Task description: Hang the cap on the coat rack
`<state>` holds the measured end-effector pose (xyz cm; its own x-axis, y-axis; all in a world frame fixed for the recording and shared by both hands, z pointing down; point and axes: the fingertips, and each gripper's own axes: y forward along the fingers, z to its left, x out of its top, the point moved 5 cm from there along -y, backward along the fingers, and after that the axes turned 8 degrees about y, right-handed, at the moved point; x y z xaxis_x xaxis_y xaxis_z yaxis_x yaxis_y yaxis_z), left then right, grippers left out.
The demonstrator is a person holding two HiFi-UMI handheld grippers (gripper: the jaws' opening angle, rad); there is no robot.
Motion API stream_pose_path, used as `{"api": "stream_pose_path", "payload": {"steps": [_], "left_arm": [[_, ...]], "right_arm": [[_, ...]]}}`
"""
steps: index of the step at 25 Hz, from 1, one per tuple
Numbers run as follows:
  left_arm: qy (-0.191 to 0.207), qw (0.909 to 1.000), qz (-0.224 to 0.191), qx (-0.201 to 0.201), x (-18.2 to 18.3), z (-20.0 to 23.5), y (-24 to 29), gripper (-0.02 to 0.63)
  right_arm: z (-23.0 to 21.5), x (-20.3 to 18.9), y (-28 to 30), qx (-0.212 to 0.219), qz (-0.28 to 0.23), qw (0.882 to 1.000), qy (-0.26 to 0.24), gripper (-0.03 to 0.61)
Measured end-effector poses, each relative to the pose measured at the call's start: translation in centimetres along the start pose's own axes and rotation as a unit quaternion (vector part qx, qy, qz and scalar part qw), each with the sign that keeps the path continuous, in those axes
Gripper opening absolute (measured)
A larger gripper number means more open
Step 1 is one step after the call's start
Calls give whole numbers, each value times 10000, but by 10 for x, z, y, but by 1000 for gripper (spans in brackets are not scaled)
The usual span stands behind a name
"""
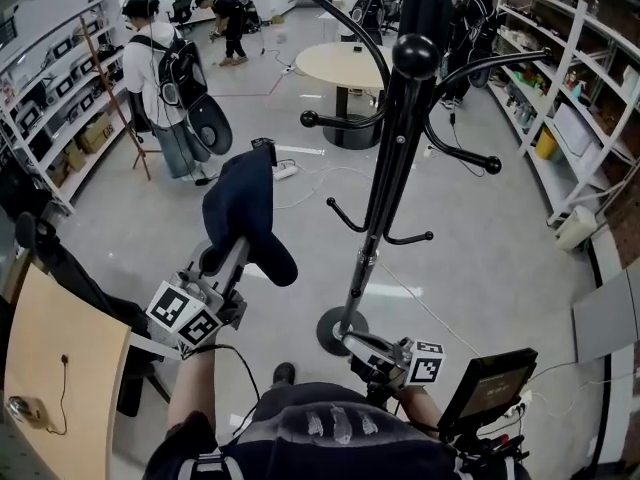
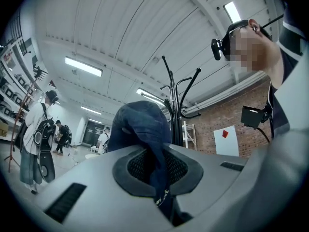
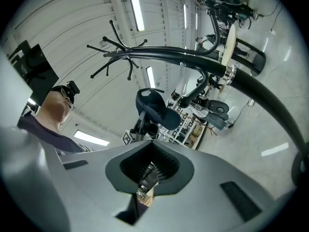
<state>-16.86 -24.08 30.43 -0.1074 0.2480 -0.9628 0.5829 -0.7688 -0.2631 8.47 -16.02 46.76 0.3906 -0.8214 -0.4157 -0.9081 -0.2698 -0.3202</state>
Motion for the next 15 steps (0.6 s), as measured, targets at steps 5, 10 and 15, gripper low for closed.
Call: {"api": "stream_pose_path", "payload": {"steps": [5,10,15], "left_arm": [[-83,9991,-257,-318,1,37,9,20],[56,9956,-512,-786,4,99,18,20],[122,9882,-799,-1301,9,143,37,20]], "right_arm": [[-11,1,24,-281,-271,9992,-132,5],[-33,-8,83,-537,-286,9975,-345,5],[-50,-18,128,-835,-404,9947,-445,5]]}}
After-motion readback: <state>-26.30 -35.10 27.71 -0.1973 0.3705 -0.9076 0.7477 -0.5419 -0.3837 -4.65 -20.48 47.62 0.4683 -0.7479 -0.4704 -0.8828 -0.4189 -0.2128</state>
